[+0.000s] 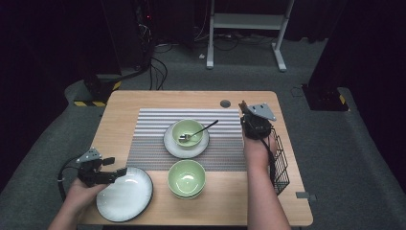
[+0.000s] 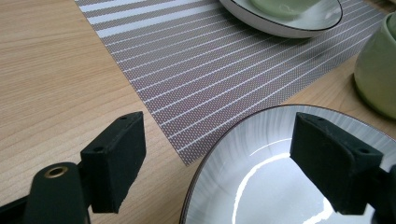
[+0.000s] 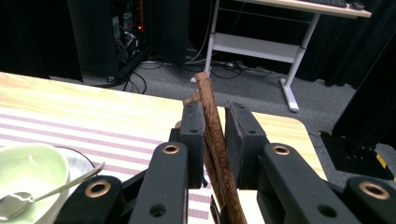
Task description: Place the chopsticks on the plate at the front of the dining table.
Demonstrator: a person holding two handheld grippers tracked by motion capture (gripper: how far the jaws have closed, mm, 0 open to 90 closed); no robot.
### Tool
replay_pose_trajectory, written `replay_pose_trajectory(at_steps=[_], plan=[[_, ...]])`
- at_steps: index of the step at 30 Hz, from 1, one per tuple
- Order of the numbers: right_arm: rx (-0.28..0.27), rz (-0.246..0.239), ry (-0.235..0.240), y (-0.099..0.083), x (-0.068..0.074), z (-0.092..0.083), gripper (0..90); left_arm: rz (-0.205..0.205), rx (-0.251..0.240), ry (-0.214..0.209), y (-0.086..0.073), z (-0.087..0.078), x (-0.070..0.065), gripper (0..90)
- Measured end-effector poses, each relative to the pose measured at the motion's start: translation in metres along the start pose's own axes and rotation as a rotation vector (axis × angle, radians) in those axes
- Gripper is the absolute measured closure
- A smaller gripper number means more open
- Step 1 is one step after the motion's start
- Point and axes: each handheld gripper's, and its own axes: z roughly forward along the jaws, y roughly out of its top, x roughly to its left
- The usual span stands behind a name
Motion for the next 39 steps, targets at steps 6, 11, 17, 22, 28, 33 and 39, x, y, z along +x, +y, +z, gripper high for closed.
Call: replay_pose_trajectory(at_steps=[6, 11, 17, 22, 28, 33, 39], plan=[[-0.022, -0.026, 0.017, -0.002, 0.004, -0.014, 77.5, 0.016, -0.016, 0.000, 0.001, 0.001, -0.003, 18.6], [-0.043, -0.035, 0.044, -0.005, 0.006, -0.030, 77.1, 0.026, -0.025, 0.000, 0.003, 0.002, -0.008, 18.5], [-0.074, -0.037, 0.084, -0.011, 0.007, -0.049, 76.5, 0.031, -0.047, 0.001, 0.009, -0.002, -0.011, 18.1], [-0.100, -0.034, 0.102, -0.015, 0.006, -0.059, 75.9, 0.013, -0.064, -0.039, 0.016, -0.003, -0.019, 18.0], [-0.121, -0.029, 0.126, -0.021, 0.007, -0.064, 74.7, 0.012, -0.094, -0.032, 0.020, -0.011, -0.027, 18.1], [-0.112, -0.038, 0.149, -0.026, 0.014, -0.062, 73.2, 0.005, -0.109, -0.039, 0.019, -0.013, -0.031, 18.1], [-0.102, -0.053, 0.140, -0.025, 0.019, -0.055, 69.7, 0.001, -0.114, -0.042, 0.017, -0.014, -0.031, 18.2]])
